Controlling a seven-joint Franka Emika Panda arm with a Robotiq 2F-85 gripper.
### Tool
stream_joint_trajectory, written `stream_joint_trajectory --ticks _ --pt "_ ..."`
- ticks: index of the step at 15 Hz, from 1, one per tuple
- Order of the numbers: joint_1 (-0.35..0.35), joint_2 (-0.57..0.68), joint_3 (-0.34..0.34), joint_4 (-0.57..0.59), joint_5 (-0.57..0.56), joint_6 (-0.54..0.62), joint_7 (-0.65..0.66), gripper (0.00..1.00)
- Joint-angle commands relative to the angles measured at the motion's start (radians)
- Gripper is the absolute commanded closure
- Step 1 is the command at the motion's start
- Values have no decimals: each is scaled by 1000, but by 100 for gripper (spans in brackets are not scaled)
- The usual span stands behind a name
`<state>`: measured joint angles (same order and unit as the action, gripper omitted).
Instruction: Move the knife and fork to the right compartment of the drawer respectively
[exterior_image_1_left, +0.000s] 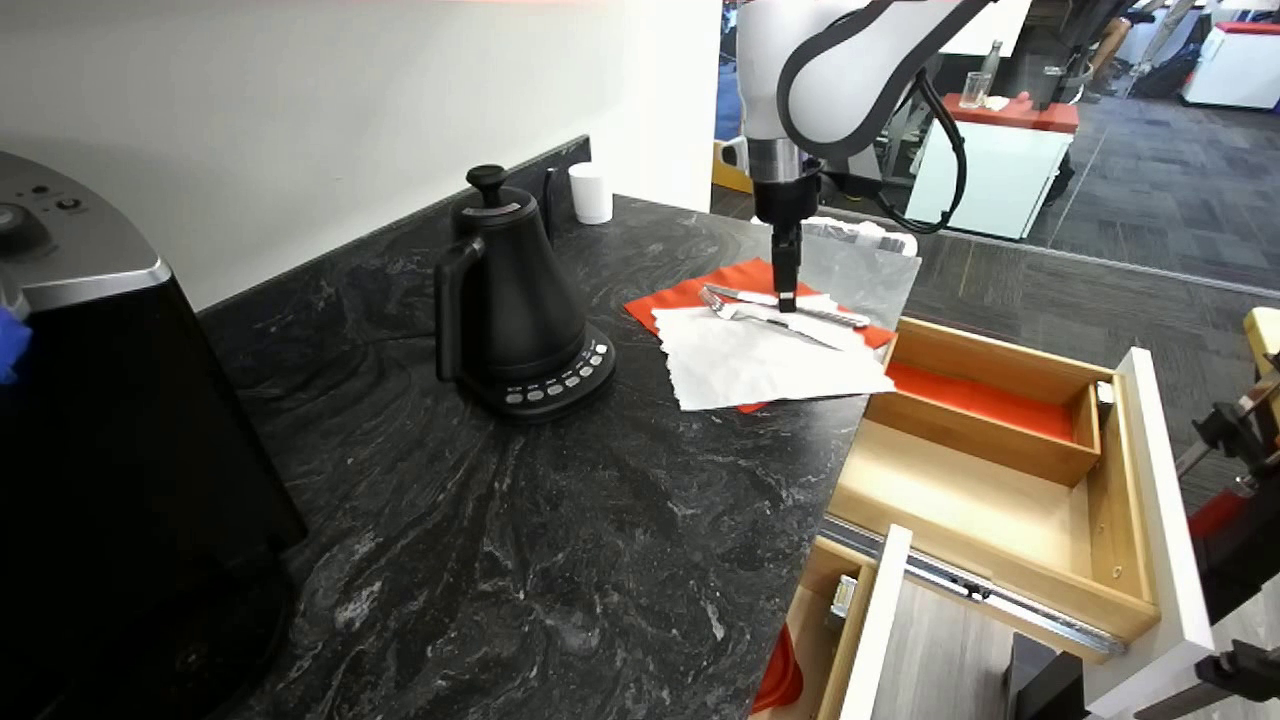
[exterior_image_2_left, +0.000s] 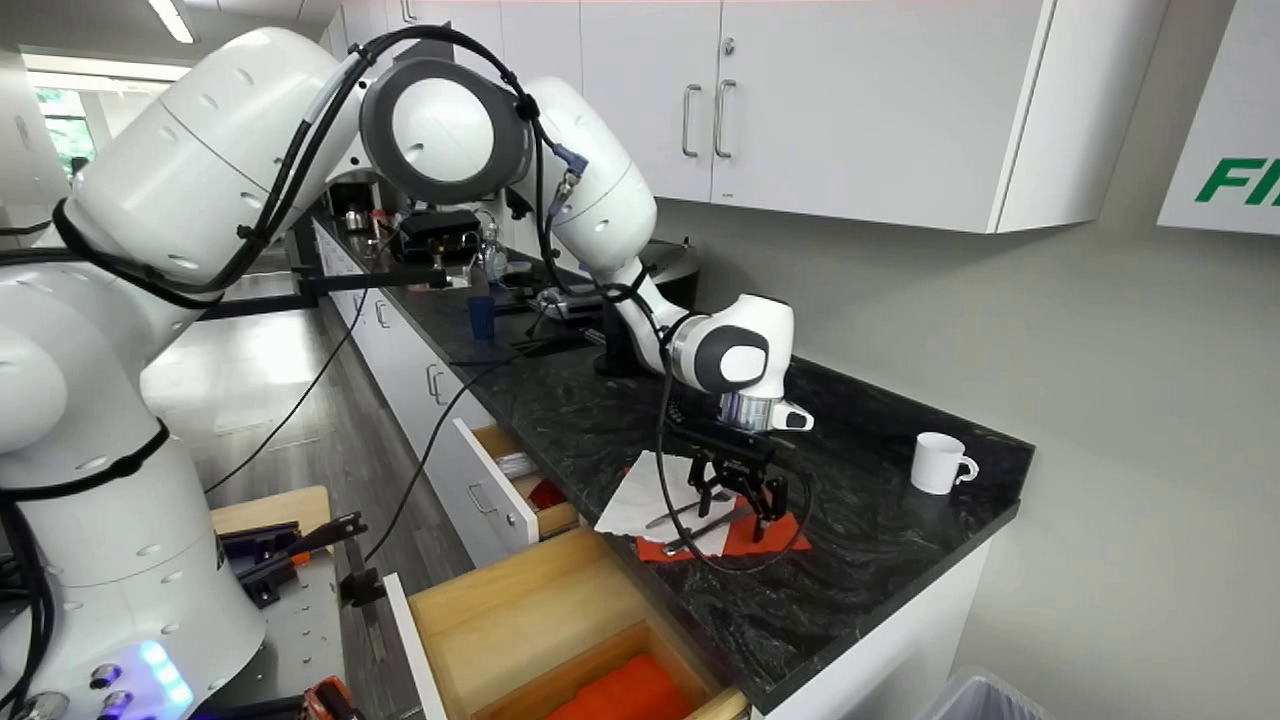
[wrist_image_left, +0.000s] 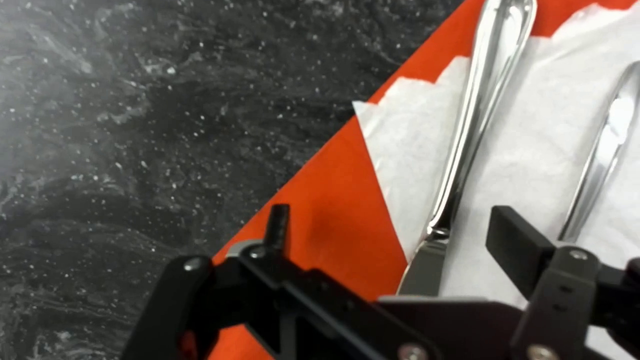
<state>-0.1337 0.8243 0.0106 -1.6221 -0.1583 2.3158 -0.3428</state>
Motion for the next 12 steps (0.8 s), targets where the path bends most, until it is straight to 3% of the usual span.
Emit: stream_joint_trajectory --ticks 1,12 --pt "-20 -43 30 -31 23 -11 -67 0" --pt "3 -40 14 -46 -13 -15 -100 0"
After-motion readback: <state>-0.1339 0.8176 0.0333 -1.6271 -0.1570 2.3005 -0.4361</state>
